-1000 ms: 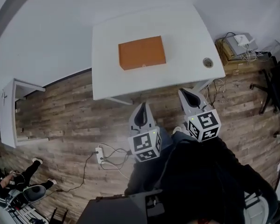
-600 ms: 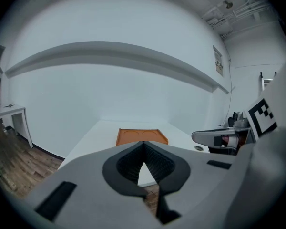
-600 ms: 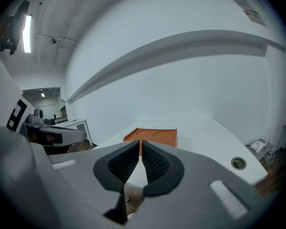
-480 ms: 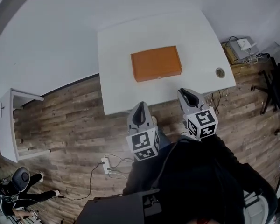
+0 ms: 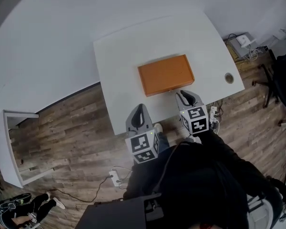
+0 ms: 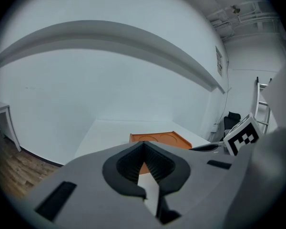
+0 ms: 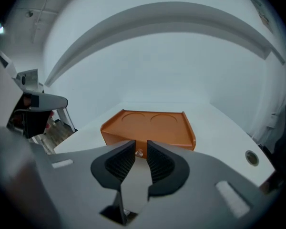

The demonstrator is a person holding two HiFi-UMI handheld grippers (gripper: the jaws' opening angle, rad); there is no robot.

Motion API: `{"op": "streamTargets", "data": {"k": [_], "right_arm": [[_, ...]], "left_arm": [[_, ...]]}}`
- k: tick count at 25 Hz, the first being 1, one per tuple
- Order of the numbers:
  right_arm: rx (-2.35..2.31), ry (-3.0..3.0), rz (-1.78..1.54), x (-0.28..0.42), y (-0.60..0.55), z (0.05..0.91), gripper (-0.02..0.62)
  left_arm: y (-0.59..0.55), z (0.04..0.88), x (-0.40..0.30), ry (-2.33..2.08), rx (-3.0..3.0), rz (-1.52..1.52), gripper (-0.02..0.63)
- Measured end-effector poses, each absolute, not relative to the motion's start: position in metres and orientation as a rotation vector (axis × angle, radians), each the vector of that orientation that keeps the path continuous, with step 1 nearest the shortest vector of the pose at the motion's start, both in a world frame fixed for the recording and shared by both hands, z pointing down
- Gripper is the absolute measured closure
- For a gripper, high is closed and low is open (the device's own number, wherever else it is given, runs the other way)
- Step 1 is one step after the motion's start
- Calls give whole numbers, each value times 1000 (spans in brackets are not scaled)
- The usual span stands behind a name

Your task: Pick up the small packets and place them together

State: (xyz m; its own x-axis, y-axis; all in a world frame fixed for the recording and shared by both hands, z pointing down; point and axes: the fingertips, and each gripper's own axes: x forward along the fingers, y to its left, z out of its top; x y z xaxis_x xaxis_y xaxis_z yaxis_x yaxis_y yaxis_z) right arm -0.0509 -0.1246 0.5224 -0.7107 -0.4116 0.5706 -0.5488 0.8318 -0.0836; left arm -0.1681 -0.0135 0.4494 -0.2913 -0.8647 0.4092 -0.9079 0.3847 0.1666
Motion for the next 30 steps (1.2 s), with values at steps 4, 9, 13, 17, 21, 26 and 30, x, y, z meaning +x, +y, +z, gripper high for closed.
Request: {"op": "streamTargets", "data": {"k": [4,9,13,17,21,26,30], "right_arm": [[716,-2378,337,-71,-127,546,540],[732,-2265,344,-84,-132,576,508],[787,-2190,337,-81,-135,596,508],[791,-2157,345,-84,-135,605,508],[793,-2152,361,-86,-142,607,509],[759,-2133,346,-88,-142,608,526],[743,-2132,348,-89,-141,607,528]], "left_arm": [[-20,460,-187,-2166,1542,148,609],[-23,477,-202,-2085,1561,153,609],[-21,491,-207,-2060,1567,173,609],[-21,496,-208,-2049,1558,189,609],[-25,495,-206,-2055,1551,201,609],[-25,493,-203,-2050,1537,208,609],[-30,490,-206,-2057,1541,205,609]]}}
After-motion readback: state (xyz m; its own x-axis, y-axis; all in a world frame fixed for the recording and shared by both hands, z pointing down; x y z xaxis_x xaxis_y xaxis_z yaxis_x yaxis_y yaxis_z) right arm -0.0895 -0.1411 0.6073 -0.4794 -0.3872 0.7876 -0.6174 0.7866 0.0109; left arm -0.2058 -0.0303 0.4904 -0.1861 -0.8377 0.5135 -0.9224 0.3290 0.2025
